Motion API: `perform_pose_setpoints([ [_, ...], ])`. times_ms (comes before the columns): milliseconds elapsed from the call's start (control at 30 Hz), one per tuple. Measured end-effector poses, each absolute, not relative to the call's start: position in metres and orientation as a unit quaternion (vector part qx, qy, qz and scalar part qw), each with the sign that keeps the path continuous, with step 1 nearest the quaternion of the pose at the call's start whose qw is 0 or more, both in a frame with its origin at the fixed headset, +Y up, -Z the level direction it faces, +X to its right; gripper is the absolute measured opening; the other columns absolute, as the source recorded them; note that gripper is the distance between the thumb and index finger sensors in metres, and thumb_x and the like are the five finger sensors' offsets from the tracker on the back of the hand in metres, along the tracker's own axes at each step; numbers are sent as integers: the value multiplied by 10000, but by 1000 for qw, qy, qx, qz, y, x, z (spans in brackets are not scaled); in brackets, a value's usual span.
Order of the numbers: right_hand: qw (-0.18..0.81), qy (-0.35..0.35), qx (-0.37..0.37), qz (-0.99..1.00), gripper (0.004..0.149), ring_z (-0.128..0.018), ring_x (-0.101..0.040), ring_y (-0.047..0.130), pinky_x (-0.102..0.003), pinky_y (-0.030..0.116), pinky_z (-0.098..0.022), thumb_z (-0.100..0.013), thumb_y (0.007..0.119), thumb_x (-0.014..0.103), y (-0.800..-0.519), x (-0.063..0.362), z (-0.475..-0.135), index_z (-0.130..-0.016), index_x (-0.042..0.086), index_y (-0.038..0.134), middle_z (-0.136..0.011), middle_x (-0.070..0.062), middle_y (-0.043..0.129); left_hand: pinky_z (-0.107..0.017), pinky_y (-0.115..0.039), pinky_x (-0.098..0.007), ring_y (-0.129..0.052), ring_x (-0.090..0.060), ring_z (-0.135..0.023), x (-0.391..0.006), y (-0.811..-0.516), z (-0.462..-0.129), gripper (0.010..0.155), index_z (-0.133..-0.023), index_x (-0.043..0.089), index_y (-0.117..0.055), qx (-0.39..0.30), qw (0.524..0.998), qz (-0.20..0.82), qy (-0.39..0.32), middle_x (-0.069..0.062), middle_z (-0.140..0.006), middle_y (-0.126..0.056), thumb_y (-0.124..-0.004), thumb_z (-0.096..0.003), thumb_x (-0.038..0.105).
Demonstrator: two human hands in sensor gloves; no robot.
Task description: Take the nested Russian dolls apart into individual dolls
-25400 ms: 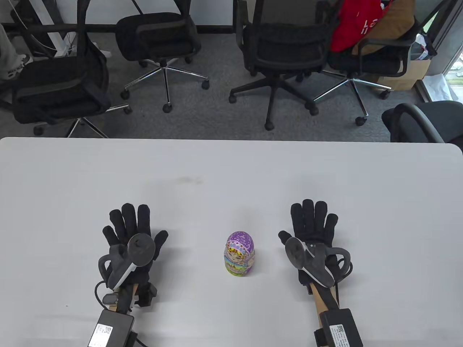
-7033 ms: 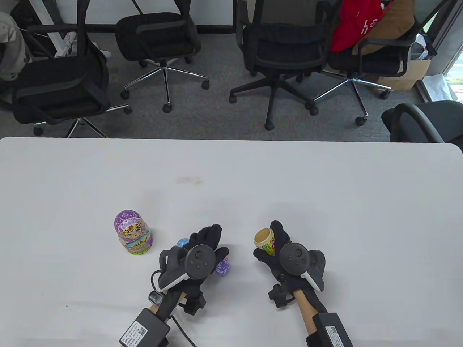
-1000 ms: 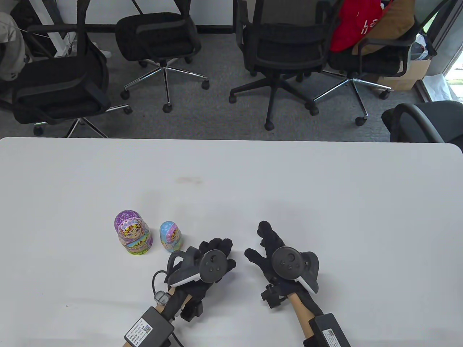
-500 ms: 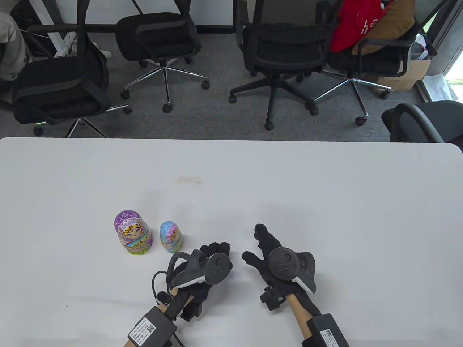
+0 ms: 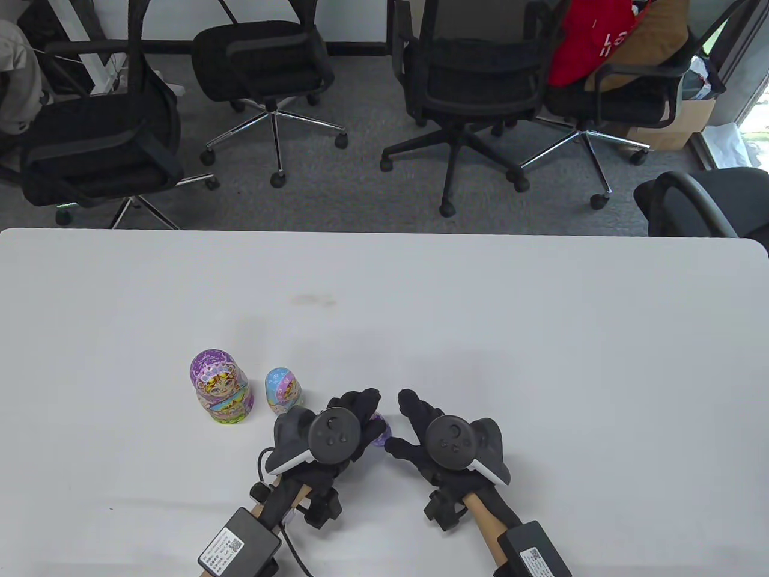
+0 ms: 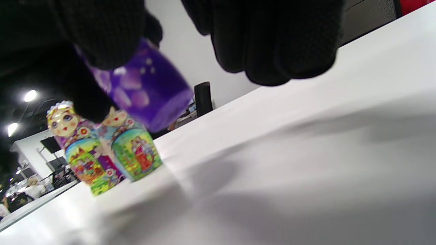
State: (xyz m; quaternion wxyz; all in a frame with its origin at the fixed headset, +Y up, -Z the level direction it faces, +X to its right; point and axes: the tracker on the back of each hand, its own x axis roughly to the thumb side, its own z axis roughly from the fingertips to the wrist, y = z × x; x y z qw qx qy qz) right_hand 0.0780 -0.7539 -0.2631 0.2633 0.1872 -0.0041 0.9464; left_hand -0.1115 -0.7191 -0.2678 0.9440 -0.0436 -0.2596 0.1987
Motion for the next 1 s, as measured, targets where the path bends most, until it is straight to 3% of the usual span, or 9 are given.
perform_pose_setpoints([
  [167, 283, 8, 206, 937, 854, -840, -428, 773, -503, 755, -609, -444, 783, 457, -756, 72, -261, -1090, 33, 419, -1039, -214, 657, -533, -878, -382, -887, -342, -794, -111, -716, -266, 616, -1108, 62, -622, -46, 926, 255, -273, -206, -1027, -775, -616, -596, 403],
  [300, 315, -15, 205, 926, 800, -777, -390, 836, -460, 795, -569, -438, 802, 422, -756, 70, -259, -1059, 16, 503, -974, -198, 743, -534, -875, -388, -886, -344, -795, -110, -716, -265, 615, -1110, 61, -617, -47, 923, 268, -272, -208, -1026, -773, -605, -599, 402],
  [467, 256, -80, 205, 941, 801, -683, -348, 892, -398, 842, -521, -400, 829, 430, -748, 65, -253, -1014, -14, 567, -889, -189, 813, -509, -881, -372, -886, -320, -749, -112, -717, -266, 614, -1100, 32, -585, -48, 923, 272, -270, -230, -983, -763, -540, -606, 394],
  [700, 214, -134, 202, 946, 792, -643, -351, 903, -392, 861, -494, -388, 848, 418, -741, 56, -246, -985, -39, 599, -845, -213, 829, -448, -902, -326, -852, -301, -679, -111, -716, -265, 623, -1081, -25, -537, -42, 926, 267, -265, -267, -927, -725, -453, -608, 372],
  [1000, 168, -174, 200, 949, 791, -613, -344, 917, -386, 876, -467, -377, 862, 424, -740, 47, -242, -956, -60, 624, -807, -220, 845, -376, -923, -280, -832, -258, -610, -114, -717, -268, 616, -1061, -51, -526, -58, 923, 286, -250, -295, -875, -714, -438, -614, 362],
])
